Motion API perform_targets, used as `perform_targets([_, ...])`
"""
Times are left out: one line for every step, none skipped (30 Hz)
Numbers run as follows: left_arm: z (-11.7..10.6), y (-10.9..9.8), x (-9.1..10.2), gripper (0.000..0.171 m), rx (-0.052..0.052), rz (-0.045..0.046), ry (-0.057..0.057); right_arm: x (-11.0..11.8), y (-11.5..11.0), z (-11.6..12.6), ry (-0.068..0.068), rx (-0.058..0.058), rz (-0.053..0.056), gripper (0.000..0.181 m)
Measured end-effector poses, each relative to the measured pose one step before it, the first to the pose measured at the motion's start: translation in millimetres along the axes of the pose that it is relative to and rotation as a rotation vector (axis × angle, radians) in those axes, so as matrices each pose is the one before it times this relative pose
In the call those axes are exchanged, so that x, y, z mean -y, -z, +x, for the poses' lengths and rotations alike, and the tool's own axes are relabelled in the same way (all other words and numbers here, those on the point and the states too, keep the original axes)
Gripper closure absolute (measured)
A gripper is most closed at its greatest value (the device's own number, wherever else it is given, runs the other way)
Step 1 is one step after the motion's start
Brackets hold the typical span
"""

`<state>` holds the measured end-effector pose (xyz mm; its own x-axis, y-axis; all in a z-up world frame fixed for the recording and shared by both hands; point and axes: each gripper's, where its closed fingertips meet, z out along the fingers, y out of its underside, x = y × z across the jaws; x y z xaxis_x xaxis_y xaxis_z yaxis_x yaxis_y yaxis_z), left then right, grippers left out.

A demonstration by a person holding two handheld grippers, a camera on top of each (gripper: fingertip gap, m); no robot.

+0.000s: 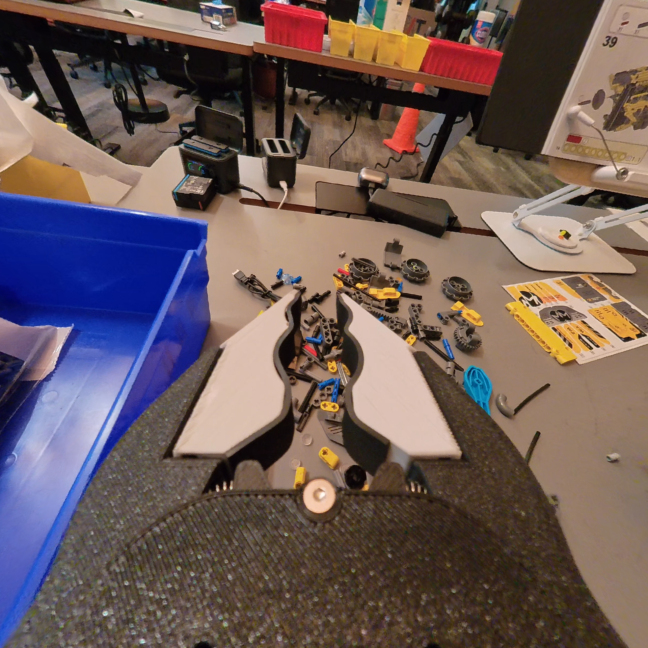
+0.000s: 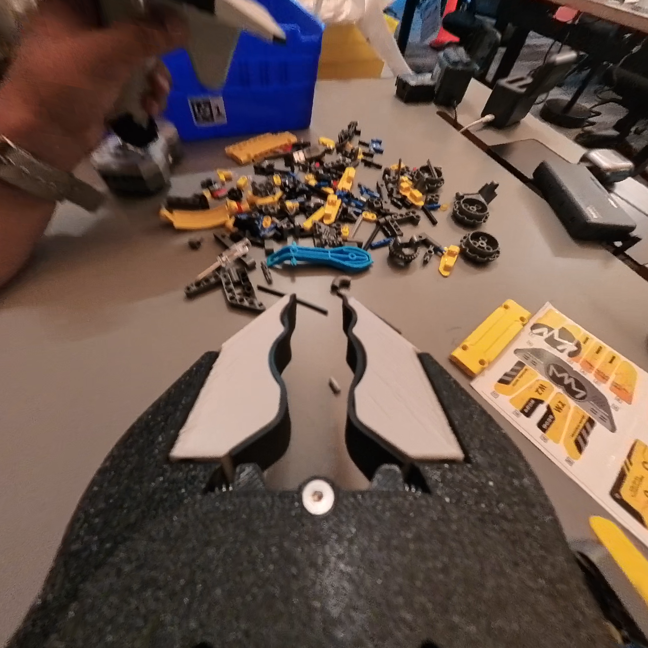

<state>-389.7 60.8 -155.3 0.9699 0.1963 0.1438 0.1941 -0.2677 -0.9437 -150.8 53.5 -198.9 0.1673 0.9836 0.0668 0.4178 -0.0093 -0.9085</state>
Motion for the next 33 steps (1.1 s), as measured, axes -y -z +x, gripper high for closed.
perform_targets([0.24, -0.04, 0.04, 0.154, -0.0042, 0.00029, 0.0038, 8.77, 0.88, -1.41, -0.0311, 0.0155, 0.0275, 0.155])
perform_targets([0.46, 0.15, 0.64, 0.154, -0.0032, 0.00295, 0.0018, 9.02, 0.29, -1.81, -0.0299, 0.0193, 0.0236, 0.155])
perform_targets([0.82, 0.53, 1.02, 0.154, -0.0038, 0.00498, 0.0006, 9.02, -0.31, -2.36, -0.0266, 0.0228, 0.0179, 0.153])
perform_targets([0.93, 0.64, 1.44, 0.154, -0.0039, 0.00624, 0.0002, 8.49, -0.91, -2.69, -0.0222, 0.0248, 0.0119, 0.153])
perform_targets([0.62, 0.83, 1.38, 0.154, -0.0034, 0.00672, 0.0004, 8.48, -1.45, -2.79, -0.0170, 0.0247, 0.0083, 0.153])
perform_targets([0.36, 0.81, 1.40, 0.154, -0.0030, 0.00634, 0.0016, 9.29, -2.03, -2.46, -0.0092, 0.0224, 0.0085, 0.153])
perform_targets([0.23, 0.88, 1.40, 0.154, -0.0049, 0.00577, 0.0031, 9.73, -2.64, -1.43, -0.0007, 0.0160, 0.0076, 0.153])
perform_targets([0.10, 1.13, 1.73, 0.153, -0.0055, 0.00758, 0.0048, 9.87, -3.28, 0.13, 0.0081, 0.0066, 0.0051, 0.154])
perform_targets([0.01, 1.41, 2.05, 0.154, -0.0058, 0.01112, 0.0072, 9.55, -4.21, 1.88, 0.0150, -0.0028, 0.0028, 0.154])
perform_targets([0.40, 1.38, 2.16, 0.153, -0.0085, 0.01134, 0.0101, 8.58, -5.49, 3.36, 0.0133, -0.0084, -0.0011, 0.153])
perform_targets([1.05, 1.13, 2.20, 0.153, -0.0111, 0.01114, 0.0103, 6.83, -7.32, 4.23, 0.0032, -0.0069, -0.0049, 0.152])
perform_targets([1.63, 1.09, 2.24, 0.153, -0.0116, 0.01060, 0.0078, 3.76, -9.63, 4.74, -0.0144, 0.0006, -0.0127, 0.149])
perform_targets([1.95, 0.76, 1.98, 0.153, -0.0098, 0.00931, 0.0035, 0.43, -11.43, 6.18, -0.0322, 0.0033, -0.0243, 0.146])
perform_targets([1.47, 0.54, 1.40, 0.153, -0.0061, 0.00633, 0.0009, -2.55, -12.55, 9.15, -0.0382, -0.0072, -0.0340, 0.144])
perform_targets([1.41, 0.25, 0.80, 0.153, -0.0054, 0.00300, -0.0002, -5.53, -12.99, 12.41, -0.0290, -0.0257, -0.0447, 0.142])
perform_targets([1.29, 0.10, 0.62, 0.152, -0.0061, 0.00160, 0.0006, -9.12, -13.34, 15.26, -0.0148, -0.0442, -0.0648, 0.140])
perform_targets([1.08, 0.29, 0.66, 0.152, -0.0062, 0.00261, 0.0010, -10.84, -12.97, 16.02, 0.0004, -0.0549, -0.0764, 0.137])
perform_targets([0.44, 0.53, 0.95, 0.152, -0.0042, 0.00443, 0.0020, -9.17, -11.94, 14.89, 0.0135, -0.0585, -0.0659, 0.135])
perform_targets([0.17, 0.72, 1.31, 0.152, -0.0047, 0.00569, 0.0041, -6.91, -10.59, 11.80, 0.0166, -0.0502, -0.0492, 0.135])
perform_targets([0.06, 0.90, 1.28, 0.152, -0.0056, 0.00661, 0.0059, -5.59, -8.90, 8.42, 0.0096, -0.0368, -0.0413, 0.136])
perform_targets([-0.20, 0.85, 1.31, 0.152, -0.0048, 0.00703, 0.0069, -4.10, -7.08, 4.14, 0.0013, -0.0161, -0.0326, 0.138])
perform_targets([-0.26, 0.88, 1.15, 0.152, -0.0051, 0.00627, 0.0070, -2.37, -5.30, 0.70, -0.0079, 0.0032, -0.0217, 0.140])
perform_targets([-0.34, 0.58, 0.89, 0.152, -0.0040, 0.00481, 0.0063, -1.31, -4.20, 0.30, -0.0142, 0.0065, -0.0150, 0.141])
perform_targets([-0.45, 0.51, 0.43, 0.152, -0.0031, 0.00283, 0.0056, -0.99, -3.44, 1.50, -0.0103, -0.0012, -0.0126, 0.141])
perform_targets([-0.13, 0.35, 0.42, 0.151, -0.0038, 0.00145, 0.0049, -0.97, -3.10, 2.98, -0.0011, -0.0110, -0.0123, 0.141])
perform_targets([0.04, 0.15, 0.41, 0.151, -0.0040, 0.00157, 0.0038, -1.08, -2.99, 4.22, 0.0050, -0.0185, -0.0131, 0.141])
perform_targets([0.29, 0.25, 0.44, 0.151, -0.0035, 0.00201, 0.0027, -1.35, -2.90, 4.57, 0.0081, -0.0203, -0.0143, 0.142])
perform_targets([0.49, 0.11, 0.44, 0.151, -0.0036, 0.00150, 0.0020, -1.89, -2.80, 3.71, 0.0089, -0.0154, -0.0166, 0.142])
perform_targets([0.63, -0.04, 0.21, 0.151, -0.0037, 0.00080, 0.0013, -2.72, -2.90, 3.31, 0.0072, -0.0121, -0.0201, 0.141])
perform_targets([0.75, -0.36, -0.17, 0.150, -0.0040, -0.00066, 0.0014, -3.18, -2.76, 2.90, 0.0055, -0.0097, -0.0202, 0.141])
perform_targets([1.13, -0.56, -0.35, 0.150, -0.0057, -0.00193, 0.0017, -3.25, -2.58, 1.81, 0.0036, -0.0043, -0.0172, 0.141])
perform_targets([1.33, -0.52, -0.25, 0.150, -0.0061, -0.00218, 0.0003, -3.18, -2.16, 0.29, 0.0008, 0.0049, -0.0144, 0.141])
perform_targets([1.17, -0.50, -0.24, 0.150, -0.0040, -0.00221, -0.0021, -2.01, -1.64, -0.66, -0.0025, 0.0102, -0.0061, 0.141])
